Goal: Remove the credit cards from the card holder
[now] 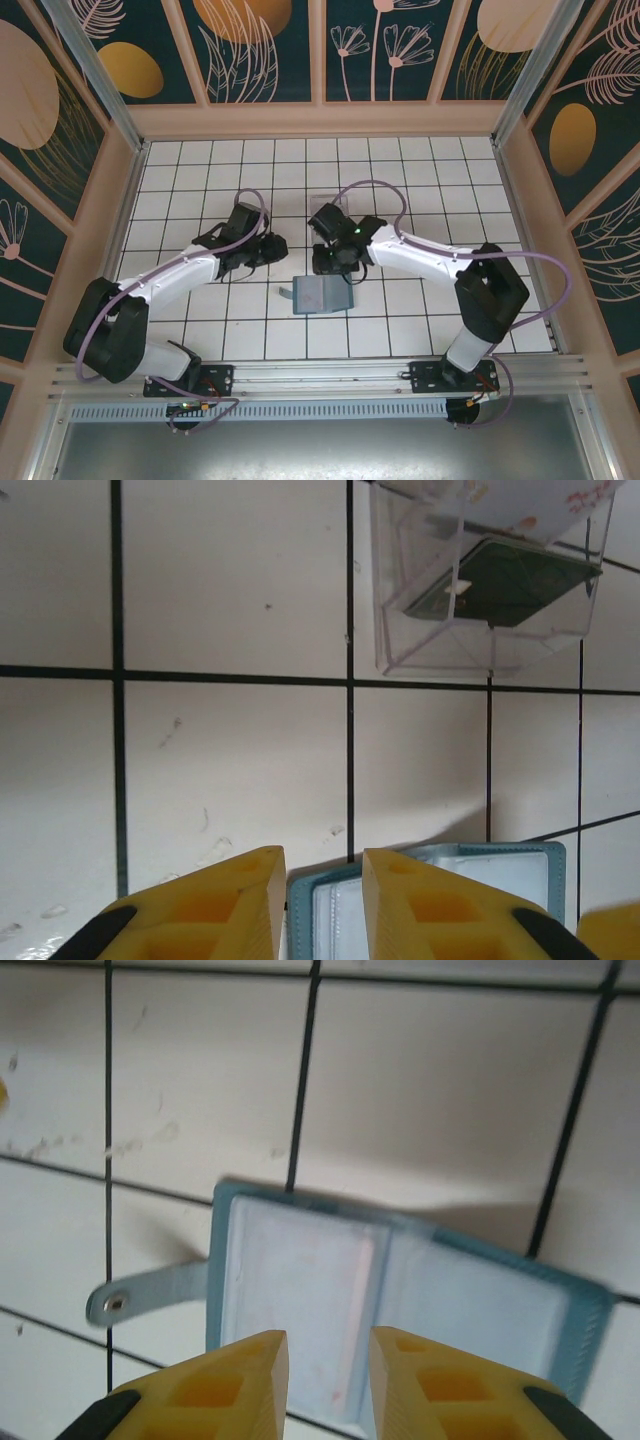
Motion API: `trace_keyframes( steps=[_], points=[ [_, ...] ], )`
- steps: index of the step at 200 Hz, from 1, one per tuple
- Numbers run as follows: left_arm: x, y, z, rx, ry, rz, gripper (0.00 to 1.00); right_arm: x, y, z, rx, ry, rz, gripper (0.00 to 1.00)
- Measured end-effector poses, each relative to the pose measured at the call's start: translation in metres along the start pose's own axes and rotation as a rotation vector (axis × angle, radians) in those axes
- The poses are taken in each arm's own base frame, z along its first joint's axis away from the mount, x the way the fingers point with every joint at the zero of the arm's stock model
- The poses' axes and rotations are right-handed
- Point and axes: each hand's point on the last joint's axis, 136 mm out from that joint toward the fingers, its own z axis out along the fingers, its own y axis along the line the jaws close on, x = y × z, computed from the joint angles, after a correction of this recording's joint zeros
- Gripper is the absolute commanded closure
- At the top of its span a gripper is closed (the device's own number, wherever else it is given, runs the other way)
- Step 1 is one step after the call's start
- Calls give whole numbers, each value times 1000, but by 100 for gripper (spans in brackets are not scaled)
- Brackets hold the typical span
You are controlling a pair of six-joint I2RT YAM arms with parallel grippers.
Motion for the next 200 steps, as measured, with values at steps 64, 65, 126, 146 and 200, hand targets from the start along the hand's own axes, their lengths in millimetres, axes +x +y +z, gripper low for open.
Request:
trace_keyframes(
  steps=[64,65,126,146,200],
  points=[
    [-16,31,-11,-54,-16,-36,71,31,23,19,-128,68,47,72],
    [-16,32,-11,-55,-17,-37,71,31,23,19,-130,68,48,72],
    [-33,50,-32,-80,-70,-66,70,38,45,34,-224,115,48,71],
    [-32,51,-33,-80,-69,-67,69,42,45,45,-223,142,49,71],
    [-29,51,-33,-75,-64,-67,69,49,49,64,-219,182,44,71]
  ],
)
